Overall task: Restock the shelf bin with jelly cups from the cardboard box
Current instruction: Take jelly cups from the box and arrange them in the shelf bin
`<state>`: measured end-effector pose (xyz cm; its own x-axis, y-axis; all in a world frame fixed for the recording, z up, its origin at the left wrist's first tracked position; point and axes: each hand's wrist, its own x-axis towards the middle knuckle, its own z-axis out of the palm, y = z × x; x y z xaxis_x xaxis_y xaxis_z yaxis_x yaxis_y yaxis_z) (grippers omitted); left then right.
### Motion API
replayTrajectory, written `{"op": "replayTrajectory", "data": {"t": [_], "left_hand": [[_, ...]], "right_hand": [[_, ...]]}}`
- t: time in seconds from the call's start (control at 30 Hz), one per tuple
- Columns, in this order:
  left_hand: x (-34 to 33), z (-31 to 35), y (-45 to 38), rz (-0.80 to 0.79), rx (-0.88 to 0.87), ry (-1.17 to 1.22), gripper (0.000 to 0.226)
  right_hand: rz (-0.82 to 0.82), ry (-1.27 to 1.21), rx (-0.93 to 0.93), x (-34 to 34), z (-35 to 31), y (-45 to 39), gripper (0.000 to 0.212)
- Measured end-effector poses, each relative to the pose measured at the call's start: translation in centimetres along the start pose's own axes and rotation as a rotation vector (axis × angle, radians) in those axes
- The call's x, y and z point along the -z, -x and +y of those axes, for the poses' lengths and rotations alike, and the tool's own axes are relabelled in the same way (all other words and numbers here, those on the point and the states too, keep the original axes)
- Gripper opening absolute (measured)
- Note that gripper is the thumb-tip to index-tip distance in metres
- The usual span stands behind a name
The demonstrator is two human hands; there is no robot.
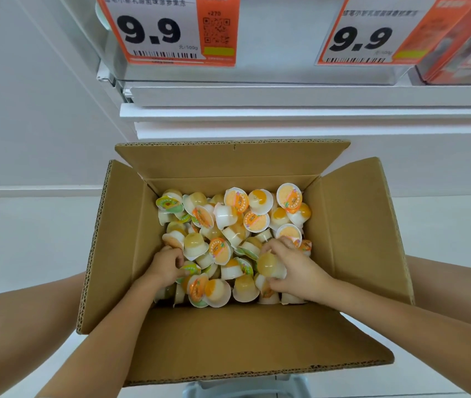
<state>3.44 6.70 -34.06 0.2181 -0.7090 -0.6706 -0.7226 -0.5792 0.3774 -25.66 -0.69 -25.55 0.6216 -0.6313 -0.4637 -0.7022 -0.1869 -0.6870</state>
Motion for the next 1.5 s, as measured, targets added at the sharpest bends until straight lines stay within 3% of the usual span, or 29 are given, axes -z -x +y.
{"op": "replayTrajectory", "data": {"t": [0.13, 0.27, 0.37, 0.43, 0.57, 0.73, 0.87, 0.93, 1.0, 1.1, 1.2, 1.5], "left_hand": [[0.8, 0.3, 0.8, -0.043, -0.025, -0.033, 0.039], [4.6, 3.3, 2.6, -0.025, -0.026, 0.015, 0.029], [9.2, 7.3, 4.9, -0.085, -0.034, 0.289, 0.021], [12.5, 10.9, 7.4, -0.171, -0.047, 0.596, 0.018], [18.5, 17.7, 13.6, -0.307, -0.049, 1.16, 0.016], [22.4, 21.3, 18.7, -0.369, -0.176, 1.21, 0.017], [23.3, 22.8, 20.0, -0.387, -0.305, 1.418, 0.031], [23.9, 23.2, 20.1, -0.454, -0.4, 1.453, 0.049], [24.6, 23.5, 20.1, -0.491, -0.448, 1.479, 0.053], [25.1, 23.5, 20.0, -0.549, -0.547, 1.48, 0.048], [25.3, 23.6, 19.6, -0.571, -0.625, 1.499, 0.06], [24.6, 23.9, 19.8, -0.591, -0.561, 1.606, 0.074]], "right_hand": [[0.096, -0.325, -0.136, 0.6, -2.3, -0.2, 0.043], [0.032, -0.828, -0.397, 2.8, -6.0, 0.2, 0.04], [-0.05, -1.352, -0.459, 5.6, -8.5, 0.6, 0.025], [-0.09, -1.478, -0.442, 8.1, -10.1, 1.1, 0.015], [-0.067, -1.132, -0.228, 13.7, -14.5, 2.9, 0.022], [0.337, -0.701, 0.227, 19.3, -20.3, 5.6, 0.032], [0.402, -0.567, 0.509, 20.4, -23.4, 6.4, 0.042], [0.376, -0.467, 0.556, 20.1, -23.9, 5.8, 0.043], [0.392, -0.394, 0.561, 20.0, -23.9, 5.3, 0.044], [0.413, -0.49, 0.554, 20.8, -23.9, 5.1, 0.045], [0.381, -0.509, 0.6, 21.4, -24.1, 5.1, 0.047], [0.278, -0.409, 0.597, 21.3, -24.3, 5.3, 0.048]]}}
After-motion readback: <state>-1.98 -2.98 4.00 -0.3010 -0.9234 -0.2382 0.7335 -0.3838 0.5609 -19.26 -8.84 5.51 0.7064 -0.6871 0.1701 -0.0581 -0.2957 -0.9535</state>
